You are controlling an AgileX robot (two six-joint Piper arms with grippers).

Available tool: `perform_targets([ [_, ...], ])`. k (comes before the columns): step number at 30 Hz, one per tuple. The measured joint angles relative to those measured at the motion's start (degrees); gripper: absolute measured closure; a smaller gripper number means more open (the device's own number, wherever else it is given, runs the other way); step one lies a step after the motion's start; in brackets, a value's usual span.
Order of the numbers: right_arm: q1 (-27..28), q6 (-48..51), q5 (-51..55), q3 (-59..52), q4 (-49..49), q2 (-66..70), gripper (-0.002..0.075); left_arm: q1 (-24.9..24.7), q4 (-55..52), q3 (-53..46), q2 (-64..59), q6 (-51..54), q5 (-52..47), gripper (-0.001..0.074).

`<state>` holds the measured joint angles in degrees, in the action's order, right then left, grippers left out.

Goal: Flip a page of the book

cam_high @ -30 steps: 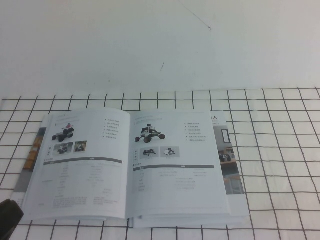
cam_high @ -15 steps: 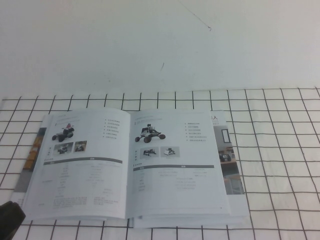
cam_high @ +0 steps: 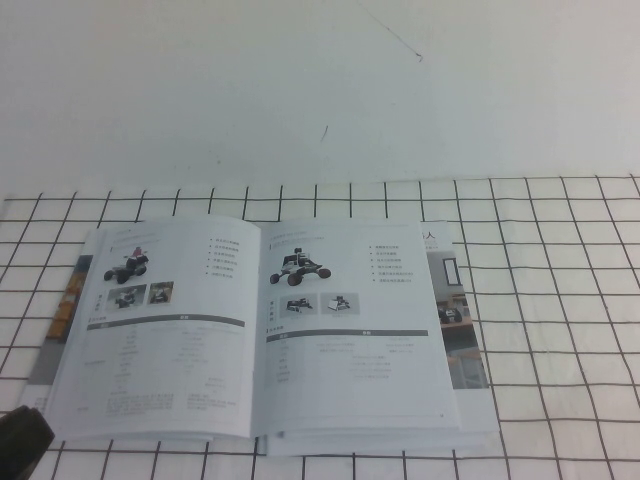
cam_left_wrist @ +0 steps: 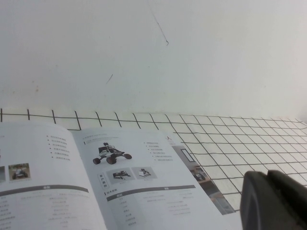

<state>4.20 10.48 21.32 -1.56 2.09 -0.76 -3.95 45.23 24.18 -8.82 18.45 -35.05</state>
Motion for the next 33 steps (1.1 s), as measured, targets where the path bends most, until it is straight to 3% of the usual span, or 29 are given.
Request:
perform_targets([
  [15,0.00,-0.22,0.00,0.00,0.00,0.00,0.0726,0.00,-1.42,-0.10,0.15,0.74,-1.33,0.0738],
  [21,0.00,-0.22,0.00,0.00,0.00,0.00,0.0726,0.99,-14.56,-4.52,2.65,8.07,4.39,0.0738],
  [28,0.00,-0.22,0.00,0.00,0.00,0.00,0.0726,1.48,-31.72,-22.24,8.84,4.19,31.03,0.0738],
  [33,0.00,-0.22,0.00,0.00,0.00,0.00,0.0726,1.48,-40.84,-25.57,9.36,-4.55,27.76,0.0738],
])
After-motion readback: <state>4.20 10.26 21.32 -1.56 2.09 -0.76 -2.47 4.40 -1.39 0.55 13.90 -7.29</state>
